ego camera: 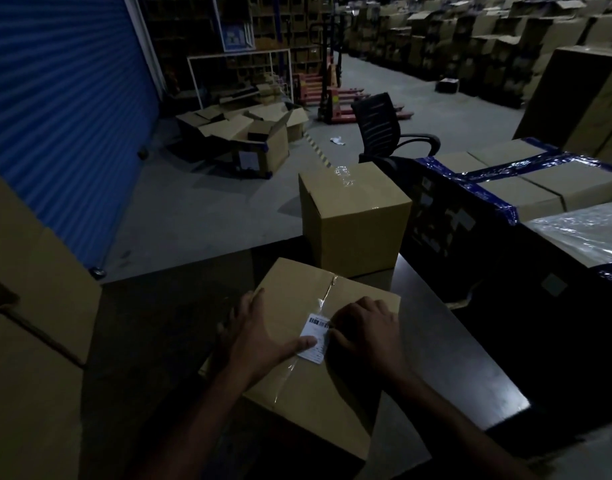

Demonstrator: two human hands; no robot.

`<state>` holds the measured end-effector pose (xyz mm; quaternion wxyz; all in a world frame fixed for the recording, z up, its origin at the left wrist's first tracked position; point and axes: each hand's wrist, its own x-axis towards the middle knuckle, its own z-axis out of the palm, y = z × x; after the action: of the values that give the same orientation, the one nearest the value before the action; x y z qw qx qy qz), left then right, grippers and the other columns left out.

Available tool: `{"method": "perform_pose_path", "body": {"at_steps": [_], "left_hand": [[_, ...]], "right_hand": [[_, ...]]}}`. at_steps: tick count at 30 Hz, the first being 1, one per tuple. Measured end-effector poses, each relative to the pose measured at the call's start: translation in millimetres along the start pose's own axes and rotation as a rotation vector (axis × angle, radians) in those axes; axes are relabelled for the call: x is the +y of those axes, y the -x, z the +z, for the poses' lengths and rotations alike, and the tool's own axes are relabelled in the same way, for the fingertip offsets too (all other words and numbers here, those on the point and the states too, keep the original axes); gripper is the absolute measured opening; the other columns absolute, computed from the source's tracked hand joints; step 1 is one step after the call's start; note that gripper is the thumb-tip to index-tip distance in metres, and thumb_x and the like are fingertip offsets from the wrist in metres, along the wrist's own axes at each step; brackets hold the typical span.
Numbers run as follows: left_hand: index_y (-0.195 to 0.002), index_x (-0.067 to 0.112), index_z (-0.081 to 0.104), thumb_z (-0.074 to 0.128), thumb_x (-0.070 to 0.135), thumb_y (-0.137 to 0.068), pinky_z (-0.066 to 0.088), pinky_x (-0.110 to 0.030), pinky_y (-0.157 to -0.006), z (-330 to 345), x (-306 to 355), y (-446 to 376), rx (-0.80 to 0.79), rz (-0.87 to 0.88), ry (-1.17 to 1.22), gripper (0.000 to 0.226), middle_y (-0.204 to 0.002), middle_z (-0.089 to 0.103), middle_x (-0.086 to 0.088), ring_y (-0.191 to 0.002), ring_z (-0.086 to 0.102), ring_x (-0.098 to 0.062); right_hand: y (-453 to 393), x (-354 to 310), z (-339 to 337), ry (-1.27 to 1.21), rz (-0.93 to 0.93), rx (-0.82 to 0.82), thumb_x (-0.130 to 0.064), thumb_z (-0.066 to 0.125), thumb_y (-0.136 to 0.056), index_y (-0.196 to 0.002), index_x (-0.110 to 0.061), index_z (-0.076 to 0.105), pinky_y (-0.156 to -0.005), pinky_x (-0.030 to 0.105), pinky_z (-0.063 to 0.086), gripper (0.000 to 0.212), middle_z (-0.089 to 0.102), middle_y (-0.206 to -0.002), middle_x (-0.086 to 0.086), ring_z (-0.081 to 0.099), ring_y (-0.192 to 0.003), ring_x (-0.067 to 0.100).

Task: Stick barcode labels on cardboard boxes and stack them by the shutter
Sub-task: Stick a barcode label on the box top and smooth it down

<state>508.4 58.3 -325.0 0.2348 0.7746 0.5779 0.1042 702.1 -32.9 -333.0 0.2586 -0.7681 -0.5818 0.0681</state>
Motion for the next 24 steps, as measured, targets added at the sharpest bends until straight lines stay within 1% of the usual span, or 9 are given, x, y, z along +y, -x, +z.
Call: {"method": "perform_pose_path", "body": {"at_steps": [1, 3, 6, 8, 10, 14, 17, 21, 24], "left_hand": [[-0.156, 0.03, 0.005, 0.058, 0.097, -0.045, 0.014, -0.056, -0.12, 0, 0, 0, 0.007, 0.004, 0.001, 0.14, -0.164, 0.006, 0.005, -0.149, 0.016, -0.023], [-0.156, 0.029, 0.006, 0.057, 0.097, -0.046, 0.013, -0.055, -0.12, 1, -1, 1, 0.017, 0.009, -0.01, 0.14, -0.164, 0.006, 0.005, -0.149, 0.014, -0.023], [-0.156, 0.029, 0.006, 0.053, 0.1, -0.045, 0.016, -0.055, -0.119, 0, -1, 1, 0.028, 0.011, -0.032, 0.139, -0.164, 0.006, 0.004, -0.149, 0.015, -0.022], [-0.156, 0.029, 0.006, 0.051, 0.101, -0.044, 0.017, -0.055, -0.119, 0, -1, 1, 0.032, 0.013, -0.041, 0.14, -0.164, 0.007, 0.004, -0.149, 0.016, -0.022], [-0.156, 0.029, 0.007, 0.053, 0.099, -0.048, 0.017, -0.054, -0.119, 0, -1, 1, 0.029, 0.009, -0.056, 0.137, -0.164, 0.006, 0.004, -0.149, 0.016, -0.022], [-0.156, 0.028, 0.01, 0.055, 0.098, -0.048, 0.017, -0.054, -0.119, 1, 0, 1, 0.041, 0.004, -0.069, 0.136, -0.164, 0.009, 0.003, -0.149, 0.017, -0.022], [-0.156, 0.029, 0.008, 0.055, 0.098, -0.049, 0.017, -0.053, -0.119, 0, 1, 0, 0.033, -0.002, -0.069, 0.136, -0.164, 0.008, 0.004, -0.149, 0.016, -0.021], [-0.156, 0.03, 0.007, 0.053, 0.099, -0.047, 0.018, -0.053, -0.119, 1, 0, -1, 0.029, -0.007, -0.072, 0.137, -0.164, 0.008, 0.004, -0.149, 0.016, -0.021], [-0.157, 0.029, 0.007, 0.053, 0.098, -0.048, 0.017, -0.052, -0.119, 0, 1, 1, 0.027, -0.003, -0.068, 0.137, -0.164, 0.007, 0.003, -0.149, 0.015, -0.022]], "right_hand": [[-2, -1, -1, 0.005, 0.003, -0.015, -0.054, 0.058, -0.085, -0.106, -0.037, 0.062, -0.088, 0.031, 0.033, 0.027, 0.051, -0.106, -0.015, 0.036, -0.099, 0.006], [-6, -4, -3, 0.029, -0.003, -0.03, -0.052, 0.058, -0.085, -0.108, -0.037, 0.062, -0.084, 0.029, 0.026, 0.027, 0.048, -0.106, -0.015, 0.035, -0.101, 0.006], [-9, -9, -5, 0.013, 0.005, -0.034, -0.048, 0.062, -0.084, -0.102, -0.036, 0.062, -0.08, 0.028, 0.02, 0.022, 0.042, -0.098, -0.016, 0.033, -0.098, 0.006], [-9, -11, -3, -0.005, 0.007, -0.02, -0.049, 0.063, -0.083, -0.1, -0.037, 0.062, -0.079, 0.029, 0.019, 0.021, 0.041, -0.096, -0.017, 0.032, -0.097, 0.005], [-9, -13, -1, 0.008, -0.003, -0.018, -0.05, 0.062, -0.082, -0.102, -0.038, 0.062, -0.079, 0.029, 0.019, 0.023, 0.04, -0.097, -0.018, 0.03, -0.096, 0.005], [-13, -13, -1, -0.009, -0.01, -0.05, -0.047, 0.064, -0.082, -0.098, -0.038, 0.062, -0.077, 0.029, 0.019, 0.019, 0.039, -0.092, -0.018, 0.032, -0.094, 0.006], [-14, -14, -1, -0.005, -0.025, -0.054, -0.045, 0.063, -0.083, -0.103, -0.04, 0.063, -0.076, 0.03, 0.018, 0.021, 0.04, -0.094, -0.018, 0.031, -0.094, 0.005], [-15, -15, -1, -0.023, -0.025, -0.06, -0.044, 0.064, -0.082, -0.1, -0.04, 0.064, -0.076, 0.03, 0.019, 0.018, 0.042, -0.093, -0.017, 0.034, -0.095, 0.005], [-14, -14, -1, -0.013, -0.038, -0.063, -0.045, 0.062, -0.084, -0.106, -0.04, 0.063, -0.078, 0.029, 0.02, 0.023, 0.041, -0.096, -0.017, 0.032, -0.096, 0.005]]}}
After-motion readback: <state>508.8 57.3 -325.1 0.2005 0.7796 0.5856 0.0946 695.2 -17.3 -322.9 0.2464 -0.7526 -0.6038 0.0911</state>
